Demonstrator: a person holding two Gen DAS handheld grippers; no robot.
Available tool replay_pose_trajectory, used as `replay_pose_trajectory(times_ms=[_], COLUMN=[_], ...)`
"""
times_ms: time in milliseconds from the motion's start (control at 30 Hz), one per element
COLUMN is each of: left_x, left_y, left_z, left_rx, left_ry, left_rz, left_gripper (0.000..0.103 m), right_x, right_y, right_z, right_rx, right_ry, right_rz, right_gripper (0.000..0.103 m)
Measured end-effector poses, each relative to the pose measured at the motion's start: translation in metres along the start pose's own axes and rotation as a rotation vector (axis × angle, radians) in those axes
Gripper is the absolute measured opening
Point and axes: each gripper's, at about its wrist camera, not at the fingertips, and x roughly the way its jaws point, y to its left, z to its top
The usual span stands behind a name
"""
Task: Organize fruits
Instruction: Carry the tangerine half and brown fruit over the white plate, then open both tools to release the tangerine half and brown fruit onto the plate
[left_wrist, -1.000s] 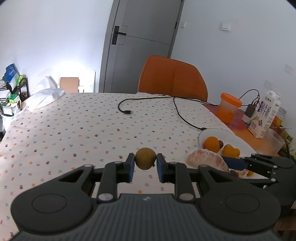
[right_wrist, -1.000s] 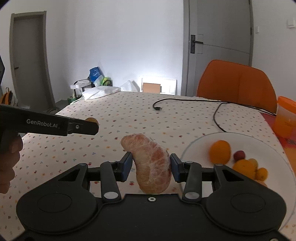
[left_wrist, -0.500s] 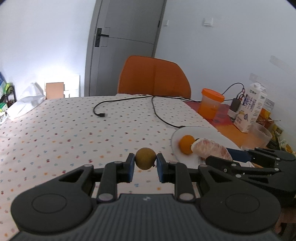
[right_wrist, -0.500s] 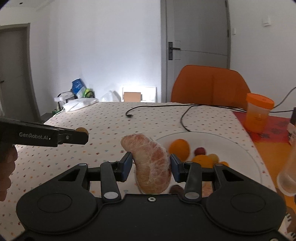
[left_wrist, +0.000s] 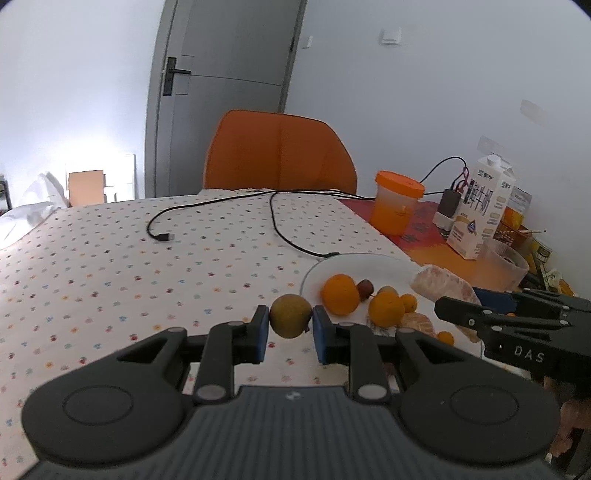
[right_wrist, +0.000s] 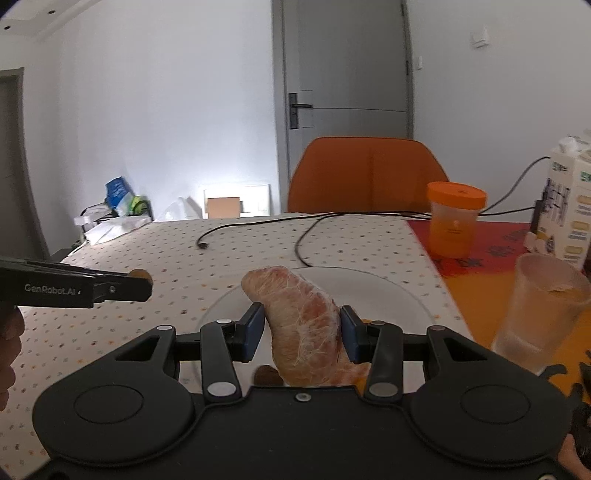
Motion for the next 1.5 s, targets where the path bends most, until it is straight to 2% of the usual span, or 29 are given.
replay_pose_trajectory(times_ms=[267,633,700,767,1033,1133,1500], left_x=[0.013,0.024,0.026,0.028,0.041,0.042,0.028], left_y=[-0.011,-0.013,-0.013,-0.014,-0.025,-0.025,-0.007], left_z=[0.0,0.001,0.002,0.002,0.002,0.003,-0.001], left_rx=[0.015,0.023,0.024,0.028,0.044,0.043,0.009], left_ry=[0.013,0.029,0.032,0.037,0.058,0.062,0.064], left_rz=[-0.026,-0.036,-0.037,-0.039,-0.069,-0.056,-0.014], left_gripper=[0.024,0.024,0.024,0.024,0.024,0.028,0.031], right_x=[0.002,0.019,0.02,0.02,0.01,0.007,0.011], right_y=[-0.013,-0.005,-0.004,-0.005,-0.023,-0.029,-0.026], right_z=[-0.008,-0.009,-0.009,-0.008,-0.008,-0.008,-0.012], right_rx=[0.024,0.03,0.044,0.053,0.081,0.093,0.088], right_ry=[0.013,0.029,0.026,0.019,0.004,0.0,0.01], right_rz=[-0.022,0.045,0.066,0.064,0.0,-0.017,-0.008], right_gripper=[0.042,0.043,0.049,0.06,0.06,0.06,0.06])
